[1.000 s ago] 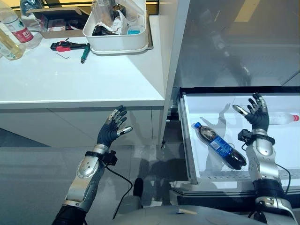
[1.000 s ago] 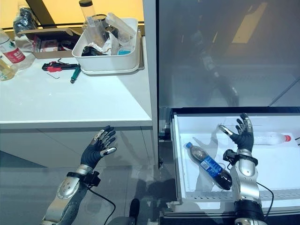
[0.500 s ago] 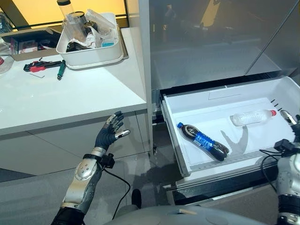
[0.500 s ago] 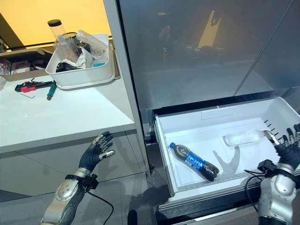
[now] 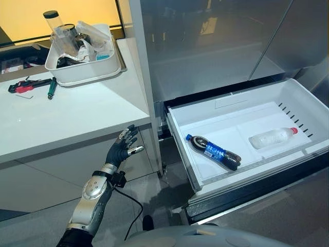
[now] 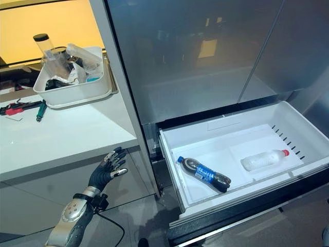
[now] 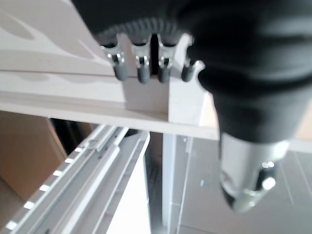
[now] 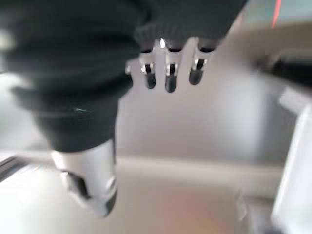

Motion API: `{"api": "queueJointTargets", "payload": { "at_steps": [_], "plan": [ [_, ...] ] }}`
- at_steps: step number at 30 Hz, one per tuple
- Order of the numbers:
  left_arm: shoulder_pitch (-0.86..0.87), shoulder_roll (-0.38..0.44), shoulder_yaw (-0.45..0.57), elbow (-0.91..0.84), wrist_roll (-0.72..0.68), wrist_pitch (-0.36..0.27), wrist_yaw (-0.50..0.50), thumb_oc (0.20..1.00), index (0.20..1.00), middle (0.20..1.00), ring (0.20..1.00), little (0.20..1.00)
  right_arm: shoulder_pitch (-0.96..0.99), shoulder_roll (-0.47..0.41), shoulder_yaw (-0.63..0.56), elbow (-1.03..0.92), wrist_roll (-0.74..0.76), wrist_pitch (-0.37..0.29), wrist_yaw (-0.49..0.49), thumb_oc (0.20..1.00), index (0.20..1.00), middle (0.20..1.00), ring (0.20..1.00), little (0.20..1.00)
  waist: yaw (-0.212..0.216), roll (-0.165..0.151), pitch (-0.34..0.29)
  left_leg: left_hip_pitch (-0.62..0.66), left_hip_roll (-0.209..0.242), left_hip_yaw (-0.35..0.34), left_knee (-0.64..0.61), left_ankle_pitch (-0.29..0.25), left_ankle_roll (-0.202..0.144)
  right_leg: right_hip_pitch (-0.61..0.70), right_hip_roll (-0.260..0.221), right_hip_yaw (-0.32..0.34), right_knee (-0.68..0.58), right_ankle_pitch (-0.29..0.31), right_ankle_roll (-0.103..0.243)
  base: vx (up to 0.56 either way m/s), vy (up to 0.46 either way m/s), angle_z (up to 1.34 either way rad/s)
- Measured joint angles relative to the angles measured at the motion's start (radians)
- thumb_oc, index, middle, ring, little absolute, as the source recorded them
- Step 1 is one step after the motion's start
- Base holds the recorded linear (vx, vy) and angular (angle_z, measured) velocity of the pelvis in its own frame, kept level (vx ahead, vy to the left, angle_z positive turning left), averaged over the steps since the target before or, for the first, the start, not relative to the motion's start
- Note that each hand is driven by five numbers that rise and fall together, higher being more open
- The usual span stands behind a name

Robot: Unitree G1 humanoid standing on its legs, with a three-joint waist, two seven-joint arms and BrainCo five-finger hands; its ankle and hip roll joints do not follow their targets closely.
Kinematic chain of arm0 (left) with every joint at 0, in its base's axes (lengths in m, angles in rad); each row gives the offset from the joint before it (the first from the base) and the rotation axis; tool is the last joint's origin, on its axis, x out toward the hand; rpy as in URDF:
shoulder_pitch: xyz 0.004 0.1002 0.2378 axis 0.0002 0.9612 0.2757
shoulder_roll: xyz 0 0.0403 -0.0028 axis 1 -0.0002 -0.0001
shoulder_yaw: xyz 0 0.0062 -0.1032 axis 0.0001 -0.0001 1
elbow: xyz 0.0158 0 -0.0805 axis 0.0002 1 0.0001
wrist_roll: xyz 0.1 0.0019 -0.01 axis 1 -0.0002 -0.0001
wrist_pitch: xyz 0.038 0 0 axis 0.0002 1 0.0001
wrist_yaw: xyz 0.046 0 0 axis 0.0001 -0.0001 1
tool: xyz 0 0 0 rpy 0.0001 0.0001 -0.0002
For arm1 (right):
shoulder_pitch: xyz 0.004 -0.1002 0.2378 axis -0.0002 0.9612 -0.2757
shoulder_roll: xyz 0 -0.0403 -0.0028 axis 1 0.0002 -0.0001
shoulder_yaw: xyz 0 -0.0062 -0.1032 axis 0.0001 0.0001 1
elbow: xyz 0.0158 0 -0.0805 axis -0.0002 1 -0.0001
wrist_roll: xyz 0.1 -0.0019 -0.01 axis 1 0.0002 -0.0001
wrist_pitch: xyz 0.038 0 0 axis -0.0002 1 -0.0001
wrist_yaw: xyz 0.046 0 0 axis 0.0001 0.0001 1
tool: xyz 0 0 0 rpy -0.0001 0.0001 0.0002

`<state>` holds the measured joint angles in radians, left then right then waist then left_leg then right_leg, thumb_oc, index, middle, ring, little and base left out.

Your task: Take the drinks into the refrigerator

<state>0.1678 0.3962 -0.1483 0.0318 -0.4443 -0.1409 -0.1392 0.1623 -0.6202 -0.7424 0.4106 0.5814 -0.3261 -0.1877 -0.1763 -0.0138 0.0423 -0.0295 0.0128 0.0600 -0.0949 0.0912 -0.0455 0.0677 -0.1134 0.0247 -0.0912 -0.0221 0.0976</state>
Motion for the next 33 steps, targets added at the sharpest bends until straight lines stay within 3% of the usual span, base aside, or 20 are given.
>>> {"api": "queueJointTargets", "payload": {
  "at_steps": [6,7,9,11,14,15,19,24,26,33],
  "plan": [
    [0.018,0.002,0.013,0.001,0.0,0.0,-0.001,1.0,1.0,1.0,1.0,1.0,0.143,0.006,-0.014,0.226,-0.045,0.059,0.002,1.0,1.0,1.0,1.0,1.0,-0.012,0.017,-0.01,-0.001,0.004,0.026,-0.001,-0.014,0.007,-0.015,-0.003,0.026,0.0,0.003,0.004,0.0,0.007,-0.13],
    [0.024,0.001,0.02,0.001,0.0,-0.001,-0.005,1.0,1.0,1.0,1.0,1.0,0.167,0.027,-0.013,0.228,-0.07,0.083,0.006,0.564,0.564,0.564,0.564,0.564,-0.014,0.021,-0.011,-0.001,0.005,0.03,-0.001,-0.015,0.008,-0.018,-0.003,0.027,0.0,0.003,0.004,0.0,0.002,-0.09],
    [0.039,-0.003,0.035,0.0,0.0,-0.001,-0.015,1.0,1.0,1.0,1.0,1.0,0.185,0.058,-0.008,0.22,-0.14,0.093,0.007,0.2,0.2,0.2,0.2,0.2,-0.027,0.03,-0.014,-0.001,0.005,0.034,-0.001,-0.017,0.008,-0.019,-0.004,0.032,-0.002,0.001,0.007,0.02,0.007,-0.07],
    [0.05,-0.005,0.049,0.0,-0.001,-0.001,-0.023,1.0,1.0,1.0,1.0,1.0,0.199,0.114,0.026,0.239,-0.199,0.115,0.009,0.2,0.2,0.2,0.2,0.2,-0.03,0.04,-0.013,-0.001,0.006,0.039,-0.001,-0.018,0.008,-0.022,-0.004,0.036,-0.004,0.002,0.007,-0.01,0.009,-0.08],
    [0.05,-0.001,0.048,0.0,-0.002,0.0,-0.029,1.0,1.0,1.0,1.0,1.0,0.172,0.101,0.119,0.384,-0.248,0.144,0.024,0.2,0.2,0.2,0.2,0.2,-0.032,0.045,-0.005,0.0,0.004,0.041,-0.001,-0.018,0.008,-0.022,-0.005,0.037,-0.004,0.005,0.006,0.0,0.002,-0.02],
    [0.054,-0.002,0.049,-0.003,-0.003,-0.001,-0.031,1.0,1.0,1.0,1.0,1.0,0.164,0.106,0.141,0.368,-0.273,0.157,0.025,0.2,0.2,0.2,0.2,0.2,-0.025,0.064,-0.004,-0.001,0.002,0.04,-0.001,-0.017,0.009,-0.022,-0.007,0.036,-0.004,0.005,0.006,0.0,0.0,0.0],
    [0.061,-0.007,0.048,-0.013,-0.002,-0.007,-0.058,1.0,1.0,1.0,1.0,1.0,0.179,0.136,0.266,0.184,-0.405,0.165,0.054,0.2,0.2,0.2,0.2,0.2,-0.03,0.087,0.014,0.001,0.001,0.04,0.0,-0.016,0.007,-0.021,-0.008,0.034,-0.001,0.008,0.008,-0.02,0.0,0.01],
    [0.055,0.014,0.044,-0.085,0.0,-0.038,-0.093,1.0,1.0,1.0,1.0,1.0,0.104,0.143,0.394,0.159,-0.513,0.18,0.083,0.2,0.2,0.2,0.2,0.2,0.005,0.088,0.022,0.0,-0.002,0.019,0.0,-0.012,0.01,-0.009,-0.009,0.015,-0.001,0.006,0.009,-0.02,-0.003,0.13],
    [0.075,0.028,0.043,-0.094,-0.001,-0.054,-0.096,1.0,1.0,1.0,1.0,1.0,0.079,0.128,0.432,0.158,-0.534,0.201,0.067,0.2,0.2,0.2,0.2,0.2,0.029,0.091,0.024,-0.005,-0.006,0.008,0.0,-0.008,0.012,-0.004,-0.011,-0.001,-0.002,0.005,0.01,-0.05,-0.005,0.13],
    [0.078,0.061,-0.028,-0.088,0.003,-0.061,-0.094,1.0,1.0,1.0,1.0,1.0,-0.015,0.021,0.574,0.158,-0.585,0.243,0.046,0.2,0.2,0.2,0.2,0.2,0.031,0.098,0.049,-0.076,0.0,-0.039,0.0,0.028,0.01,-0.058,-0.001,-0.035,-0.006,0.021,0.01,-0.1,-0.003,0.14]
  ]
}}
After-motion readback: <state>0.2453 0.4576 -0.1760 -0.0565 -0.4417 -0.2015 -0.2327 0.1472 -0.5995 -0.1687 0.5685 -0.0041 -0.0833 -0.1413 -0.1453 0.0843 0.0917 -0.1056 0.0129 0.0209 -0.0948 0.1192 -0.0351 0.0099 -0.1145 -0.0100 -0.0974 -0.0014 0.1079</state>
